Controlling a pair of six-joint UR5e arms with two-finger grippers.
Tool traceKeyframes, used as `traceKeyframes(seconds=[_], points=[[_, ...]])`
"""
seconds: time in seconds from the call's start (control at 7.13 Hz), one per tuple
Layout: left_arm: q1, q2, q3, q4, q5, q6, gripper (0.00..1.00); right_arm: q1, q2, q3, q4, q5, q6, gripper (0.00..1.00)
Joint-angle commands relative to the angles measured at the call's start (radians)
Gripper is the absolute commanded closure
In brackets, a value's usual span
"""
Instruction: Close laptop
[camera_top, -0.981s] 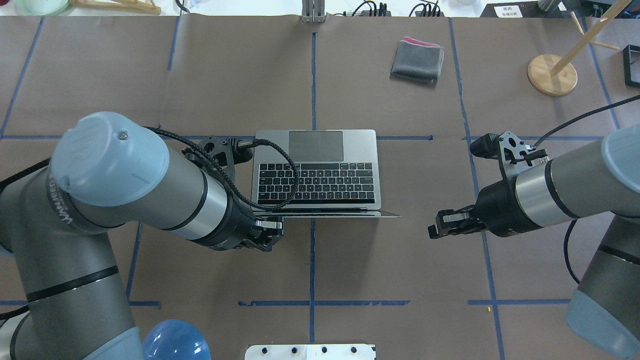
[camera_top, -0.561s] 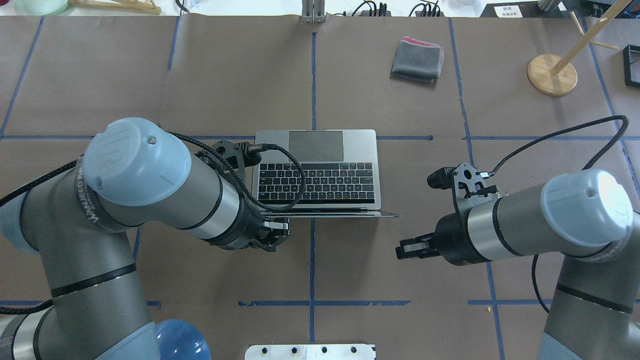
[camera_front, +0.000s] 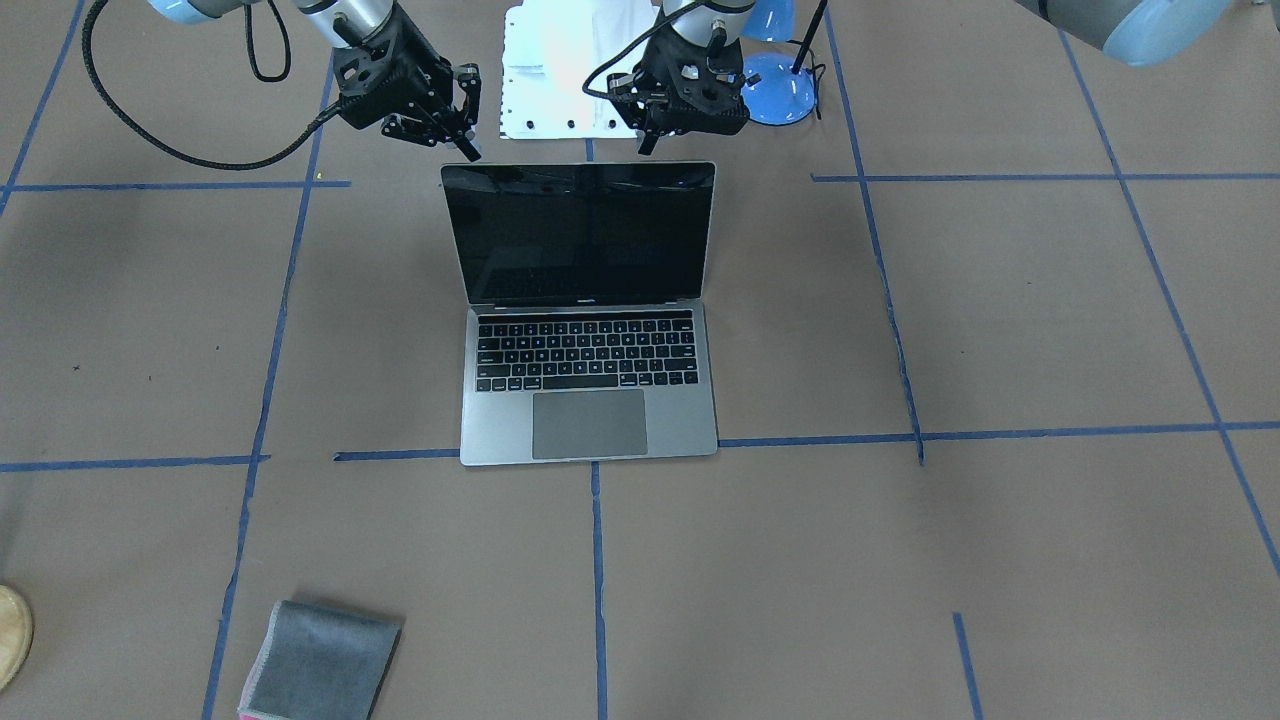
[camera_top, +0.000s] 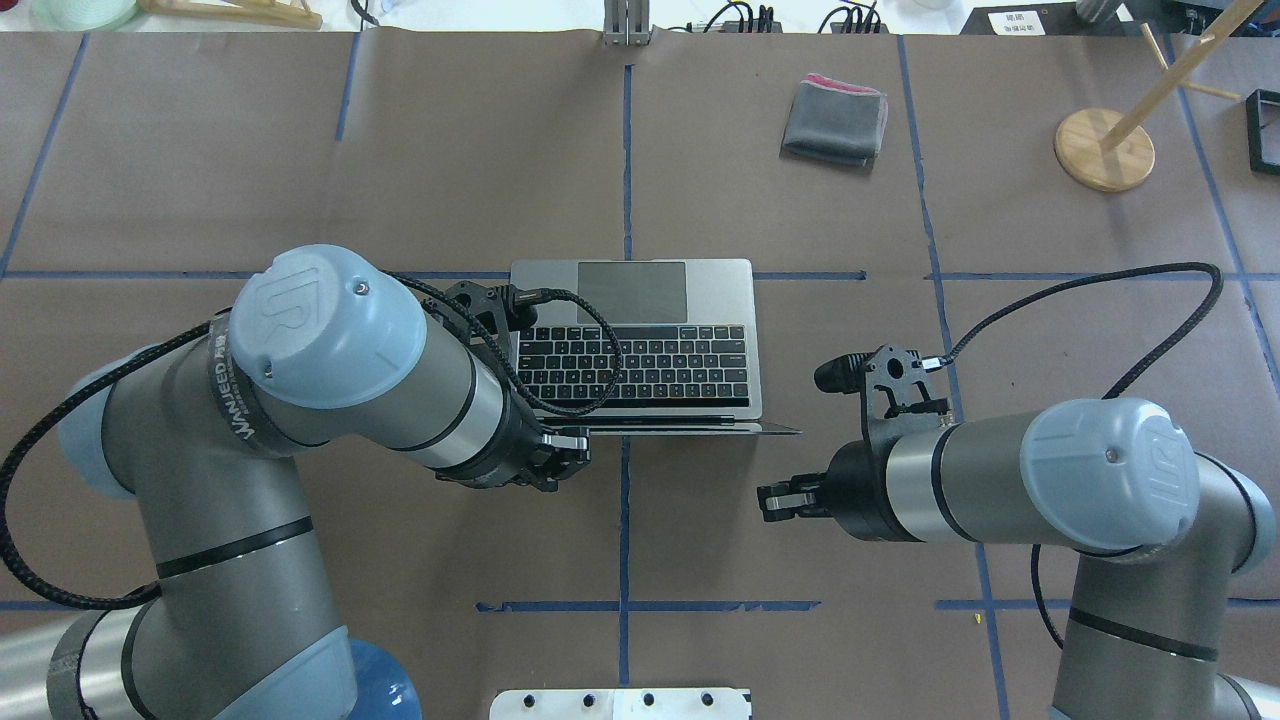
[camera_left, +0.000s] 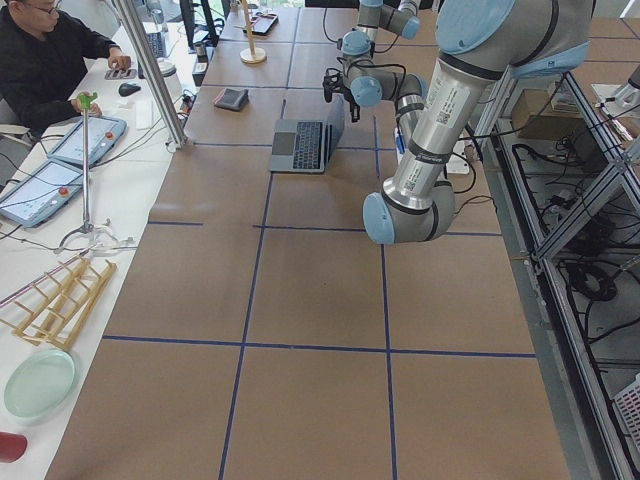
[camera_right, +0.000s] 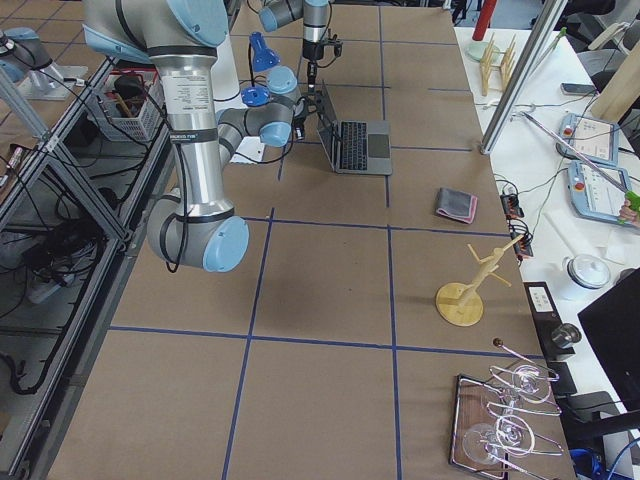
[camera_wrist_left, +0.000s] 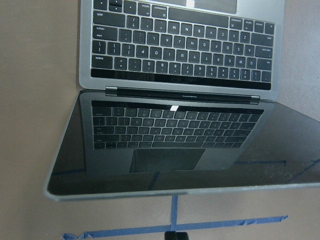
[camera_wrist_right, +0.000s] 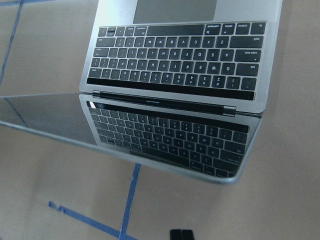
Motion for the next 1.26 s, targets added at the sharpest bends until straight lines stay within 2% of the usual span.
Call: traceKeyframes(seconds=[0.0,0.56,0.84,1.12], points=[[0.001,-0.007,0.025,-0.034,0.032,0.008,1.00,0.036,0.036,-0.019,-0.001,-0.034,-0.002,1.00],[-0.085,-0.026,0.051,-0.072,0.043,0.056,1.00,0.107,0.087,-0.072,-0.005,-0.031,-0.001,1.00],[-0.125,-0.035,0.144,-0.190,0.043,0.059,1.00,0.156,0.094,-0.077,-0.006,-0.019,-0.001,1.00],[-0.162,-0.075,0.207,-0.204,0.043,0.083,1.00,0.176,0.143,-0.136,-0.005,-0.019,-0.001,1.00]])
